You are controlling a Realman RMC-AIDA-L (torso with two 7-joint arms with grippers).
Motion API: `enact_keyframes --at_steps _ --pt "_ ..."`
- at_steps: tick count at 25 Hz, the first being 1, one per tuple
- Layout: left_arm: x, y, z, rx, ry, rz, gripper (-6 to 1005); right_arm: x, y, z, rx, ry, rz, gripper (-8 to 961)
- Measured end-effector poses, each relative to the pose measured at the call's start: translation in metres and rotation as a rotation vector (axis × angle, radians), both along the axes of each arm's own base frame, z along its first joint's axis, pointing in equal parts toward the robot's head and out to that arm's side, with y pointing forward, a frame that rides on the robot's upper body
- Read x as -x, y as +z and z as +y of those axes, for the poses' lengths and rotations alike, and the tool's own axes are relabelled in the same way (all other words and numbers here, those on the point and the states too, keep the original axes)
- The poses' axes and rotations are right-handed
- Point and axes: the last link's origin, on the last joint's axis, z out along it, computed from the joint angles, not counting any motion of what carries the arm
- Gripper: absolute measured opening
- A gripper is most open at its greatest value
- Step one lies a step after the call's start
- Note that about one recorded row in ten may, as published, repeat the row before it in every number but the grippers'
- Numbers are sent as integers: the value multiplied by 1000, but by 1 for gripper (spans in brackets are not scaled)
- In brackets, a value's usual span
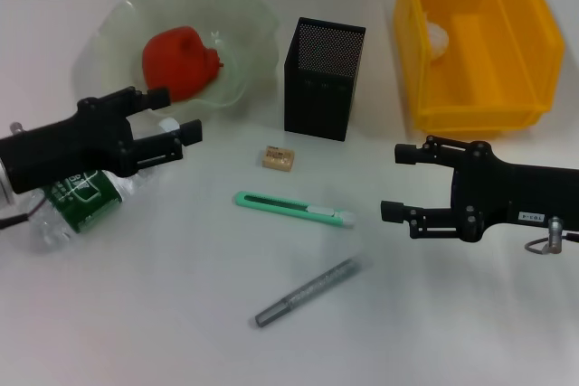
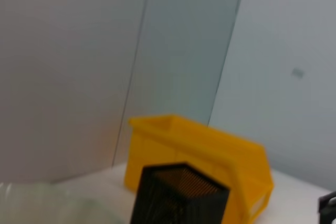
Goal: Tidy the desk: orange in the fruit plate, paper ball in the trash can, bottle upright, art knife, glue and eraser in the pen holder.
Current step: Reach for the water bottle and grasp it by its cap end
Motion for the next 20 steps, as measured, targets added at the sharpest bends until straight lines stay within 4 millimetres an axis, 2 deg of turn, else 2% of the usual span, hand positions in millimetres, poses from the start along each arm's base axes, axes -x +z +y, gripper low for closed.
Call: enact_keyframes --at_steps 9,20 --pt "-20 28 29 139 103 254 794 1 1 2 -7 8 -1 826" --pt "-56 44 64 237 238 525 793 2 1 3 -12 11 -2 827"
